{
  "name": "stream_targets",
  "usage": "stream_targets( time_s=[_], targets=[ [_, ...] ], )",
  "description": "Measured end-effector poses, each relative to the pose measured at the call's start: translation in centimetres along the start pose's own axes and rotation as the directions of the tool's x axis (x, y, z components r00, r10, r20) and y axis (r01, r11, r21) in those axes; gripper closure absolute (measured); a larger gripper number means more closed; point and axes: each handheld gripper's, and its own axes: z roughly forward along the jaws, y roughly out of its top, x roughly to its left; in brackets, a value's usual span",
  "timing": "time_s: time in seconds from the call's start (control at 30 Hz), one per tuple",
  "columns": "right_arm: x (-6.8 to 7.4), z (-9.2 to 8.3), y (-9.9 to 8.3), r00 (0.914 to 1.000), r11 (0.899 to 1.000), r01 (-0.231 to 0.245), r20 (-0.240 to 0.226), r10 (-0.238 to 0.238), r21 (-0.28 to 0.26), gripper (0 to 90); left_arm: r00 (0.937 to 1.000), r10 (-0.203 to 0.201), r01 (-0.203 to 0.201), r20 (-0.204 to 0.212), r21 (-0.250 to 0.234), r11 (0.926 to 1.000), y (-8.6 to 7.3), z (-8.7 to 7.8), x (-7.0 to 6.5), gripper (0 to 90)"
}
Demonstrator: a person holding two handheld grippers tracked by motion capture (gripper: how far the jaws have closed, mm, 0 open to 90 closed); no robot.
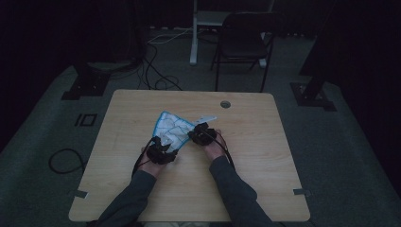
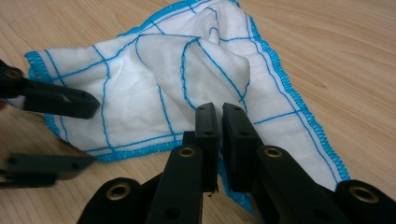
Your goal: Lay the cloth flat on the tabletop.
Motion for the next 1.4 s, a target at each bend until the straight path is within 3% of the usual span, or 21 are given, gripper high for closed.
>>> stream_targets(
  time_s=[0.17,0.23,0.3,0.33,0.37,0.47,0.5,0.53,0.67,0.93,1.07,1.2,1.27,1.4],
  targets=[
    [-0.1,-0.1,0.0,1.0,1.0,-0.003,-0.002,0.003,-0.008,85.4,0.9951,0.07,-0.069,-0.07,0.027,0.9973,-0.1,0.7,-0.4,59.3],
    [-0.1,-0.2,0.0,1.0,1.0,-0.002,-0.003,0.002,-0.009,85.4,0.9902,0.1,-0.096,-0.097,0.041,0.9945,-0.1,0.8,-0.5,66.1],
    [-0.1,-0.2,0.0,1.0,1.0,-0.001,-0.004,0.001,-0.01,85.4,0.9895,0.1,-0.095,-0.105,0.044,0.9945,-0.1,0.8,-0.5,77.0],
    [-0.1,-0.2,0.0,1.0,1.0,0.002,-0.004,-0.002,-0.012,85.5,0.9938,0.075,-0.071,-0.083,0.049,0.9963,0.1,0.6,0.1,77.0],
    [-0.1,-0.3,0.1,1.0,1.0,0.003,-0.004,-0.003,-0.012,85.4,0.996,0.057,-0.054,-0.068,0.045,0.9975,0.2,0.5,0.4,85.1],
    [-0.2,-0.4,0.1,1.0,1.0,0.0,-0.006,0.0,-0.016,85.4,0.9998,0.016,-0.016,-0.013,0.013,0.9998,0.5,-0.5,0.7,87.2],
    [-0.2,-0.4,0.1,1.0,1.0,0.0,-0.006,0.0,-0.016,85.4,0.9998,0.016,-0.016,-0.013,0.013,0.9998,0.5,-0.5,0.7,87.3],
    [-0.2,-0.5,0.1,1.0,1.0,-0.003,-0.007,0.002,-0.019,85.5,0.9992,-0.01,0.011,0.039,-0.008,0.9999,0.8,-1.3,0.8,87.3],
    [-0.3,-1.1,0.0,0.9999,1.0,0.01,-0.009,-0.01,-0.023,85.5,0.988,-0.066,0.074,0.14,-0.052,0.9959,1.1,-2.8,0.9,87.3],
    [-0.5,-2.5,-0.6,0.9989,0.999,0.047,-0.008,-0.047,-0.012,84.5,0.9613,-0.095,0.112,0.259,-0.052,0.9924,0.6,-3.5,-0.9,87.3],
    [-0.8,-3.6,-1.2,0.9986,0.998,0.052,-0.004,-0.052,-0.023,78.4,0.9509,-0.089,0.106,0.296,-0.042,0.9935,0.1,-3.0,-2.5,87.3],
    [-1.0,-4.5,-1.8,0.9996,0.999,0.026,-0.003,-0.026,-0.04,74.2,0.9368,-0.087,0.102,0.339,-0.024,0.9945,-0.3,-2.2,-4.2,87.3],
    [-0.8,-4.7,-2.2,0.9997,0.999,0.025,0.002,-0.025,-0.041,72.6,0.9323,-0.074,0.084,0.354,-0.014,0.9963,-0.4,-1.8,-5.0,87.3],
    [-0.6,-4.9,-2.7,0.9997,0.999,0.023,0.0,-0.023,-0.047,71.8,0.9244,-0.077,0.086,0.374,-0.006,0.9963,-0.5,-1.3,-6.0,87.3]
  ],
)
